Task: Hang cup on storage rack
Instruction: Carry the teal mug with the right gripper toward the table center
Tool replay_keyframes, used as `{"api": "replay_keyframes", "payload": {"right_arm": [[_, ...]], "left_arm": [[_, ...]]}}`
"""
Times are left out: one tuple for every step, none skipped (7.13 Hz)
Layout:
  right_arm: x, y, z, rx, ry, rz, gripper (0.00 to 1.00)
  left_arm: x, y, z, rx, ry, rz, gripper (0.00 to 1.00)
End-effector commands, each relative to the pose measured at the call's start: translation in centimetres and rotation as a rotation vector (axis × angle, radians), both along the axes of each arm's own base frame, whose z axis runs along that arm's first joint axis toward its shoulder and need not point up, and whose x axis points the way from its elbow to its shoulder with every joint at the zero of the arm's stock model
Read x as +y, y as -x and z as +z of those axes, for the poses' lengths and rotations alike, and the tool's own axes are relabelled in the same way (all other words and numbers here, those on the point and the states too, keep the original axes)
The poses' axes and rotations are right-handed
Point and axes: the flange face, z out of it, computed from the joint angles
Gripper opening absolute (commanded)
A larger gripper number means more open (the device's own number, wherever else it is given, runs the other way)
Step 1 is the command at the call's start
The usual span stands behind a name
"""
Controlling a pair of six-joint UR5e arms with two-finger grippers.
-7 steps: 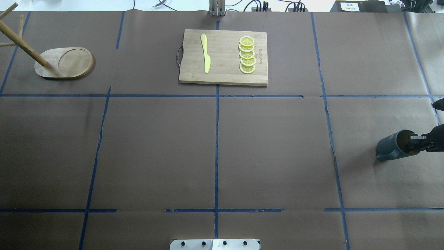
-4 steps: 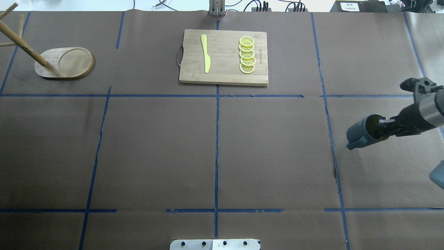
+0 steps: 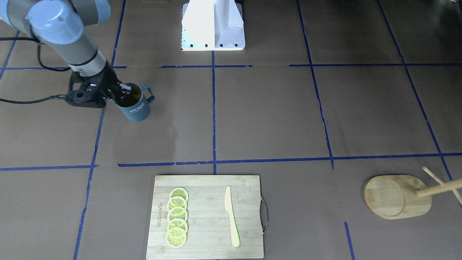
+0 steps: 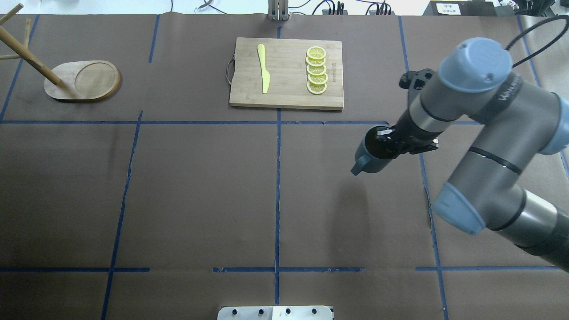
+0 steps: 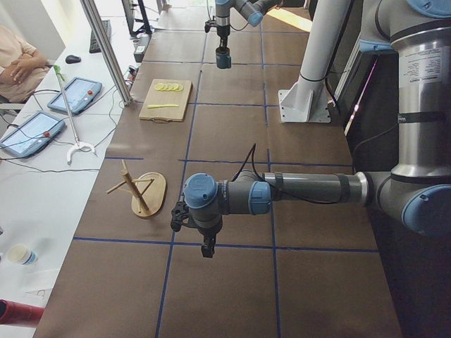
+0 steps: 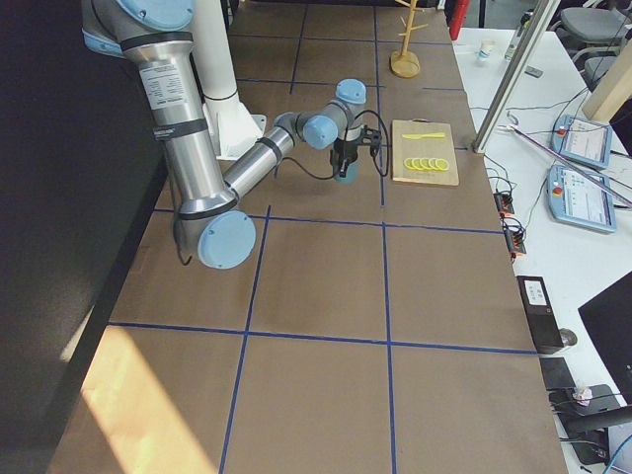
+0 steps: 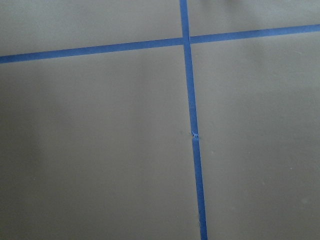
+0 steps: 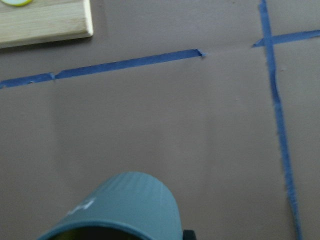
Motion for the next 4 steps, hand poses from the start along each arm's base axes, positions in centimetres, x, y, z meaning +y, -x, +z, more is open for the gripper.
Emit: {"api": "replay_keyframes", "payload": {"right_arm": [[2.4,10.2,-8.1,-0.006,0.127,0.133,0.0],[4.2,14.1,-9.5,-0.007,0.189,0.214,0.01],[6.0,17.4,-9.6,-0.02,0.207,0.258,0.01],[7.1,19.3,-9.2,0.001,0.182,0.244,0.02]], "left_arm": [[-0.1,0.0,-0.2,0.001,-0.005,-0.001,1.0],[-0.1,-0.1,-0.2,0.001,-0.005,0.001,1.0],[-0.1,-0.1,-0.2,0.001,-0.005,0.001,1.0],[-0.2,0.0,-0.2,-0.001,-0.005,0.001,1.0]]}}
